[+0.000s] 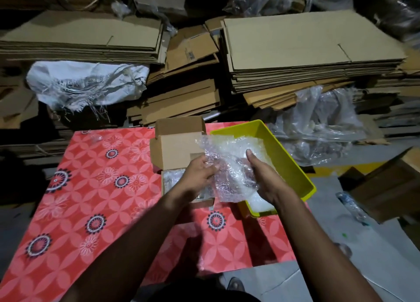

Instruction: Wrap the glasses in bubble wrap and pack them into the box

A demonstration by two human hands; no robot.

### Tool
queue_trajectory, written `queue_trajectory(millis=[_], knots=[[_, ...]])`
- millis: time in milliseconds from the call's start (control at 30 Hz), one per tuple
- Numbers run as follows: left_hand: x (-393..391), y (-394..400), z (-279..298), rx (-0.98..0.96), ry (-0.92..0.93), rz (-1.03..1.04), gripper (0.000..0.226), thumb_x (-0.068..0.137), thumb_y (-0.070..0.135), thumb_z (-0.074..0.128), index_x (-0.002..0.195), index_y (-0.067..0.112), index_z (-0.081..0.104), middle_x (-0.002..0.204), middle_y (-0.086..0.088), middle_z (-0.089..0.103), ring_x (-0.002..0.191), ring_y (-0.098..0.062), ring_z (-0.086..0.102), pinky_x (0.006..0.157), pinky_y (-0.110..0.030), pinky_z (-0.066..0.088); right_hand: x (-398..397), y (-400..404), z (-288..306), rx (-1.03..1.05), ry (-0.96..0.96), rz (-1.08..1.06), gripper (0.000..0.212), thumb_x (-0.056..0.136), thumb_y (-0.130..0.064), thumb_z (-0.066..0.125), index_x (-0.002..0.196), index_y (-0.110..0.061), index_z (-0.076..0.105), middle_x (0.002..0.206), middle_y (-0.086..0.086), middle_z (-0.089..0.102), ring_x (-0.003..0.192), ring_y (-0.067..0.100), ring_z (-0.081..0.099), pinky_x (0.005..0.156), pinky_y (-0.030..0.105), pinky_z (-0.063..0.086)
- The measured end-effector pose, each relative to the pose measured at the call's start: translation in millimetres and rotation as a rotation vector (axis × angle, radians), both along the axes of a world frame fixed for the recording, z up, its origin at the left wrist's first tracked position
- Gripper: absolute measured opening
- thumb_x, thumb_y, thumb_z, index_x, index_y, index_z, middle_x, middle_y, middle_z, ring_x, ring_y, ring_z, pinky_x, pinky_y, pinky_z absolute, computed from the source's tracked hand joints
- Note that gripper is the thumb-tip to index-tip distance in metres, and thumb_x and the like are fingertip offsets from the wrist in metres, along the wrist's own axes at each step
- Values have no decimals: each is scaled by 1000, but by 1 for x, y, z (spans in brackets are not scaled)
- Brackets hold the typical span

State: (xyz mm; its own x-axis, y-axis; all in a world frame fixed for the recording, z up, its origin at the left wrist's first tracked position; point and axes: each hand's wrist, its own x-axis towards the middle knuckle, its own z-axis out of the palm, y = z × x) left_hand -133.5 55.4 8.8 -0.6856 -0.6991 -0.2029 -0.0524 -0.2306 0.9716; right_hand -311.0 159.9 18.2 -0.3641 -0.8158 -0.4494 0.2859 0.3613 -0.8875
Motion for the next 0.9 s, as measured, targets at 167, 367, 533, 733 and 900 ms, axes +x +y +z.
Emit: queue_trajectory(millis=[167,367,533,733,900], knots=[[35,0,4,-12,5,4,31,97,18,59,120,-2,64,115,-5,70,103,-11,67,97,-22,49,34,-20,1,-143,-10,98,39,77,-38,79,96,-6,64,99,16,70,97,36,64,85,44,51],[65,-10,10,-126,-26,143,24,97,16,64,117,4,63,112,-21,70,96,-30,69,88,-42,53,62,-36,13,-187,-59,58,23,93,-25,69,107,-8,62,98,15,73,79,26,70,67,30,57],[88,-17,7,-62,-45,133,67,88,48,67,140,9,51,137,-13,61,126,-29,59,110,-51,43,66,-37,14,-81,0,348,36,84,-32,74,102,0,72,101,18,74,85,25,71,74,30,54],[95,-5,15,-127,-35,97,33,101,25,56,130,10,55,121,-3,69,115,-9,65,99,-29,52,81,-43,14,-283,274,385,23,100,-21,60,118,-9,65,106,10,75,94,19,71,80,32,56],[105,-19,10,-206,-28,198,24,97,11,62,120,5,62,112,-15,71,103,-26,68,93,-45,56,77,-40,12,-347,320,339,30,100,-14,60,130,-12,60,114,-4,72,103,9,68,88,25,54]])
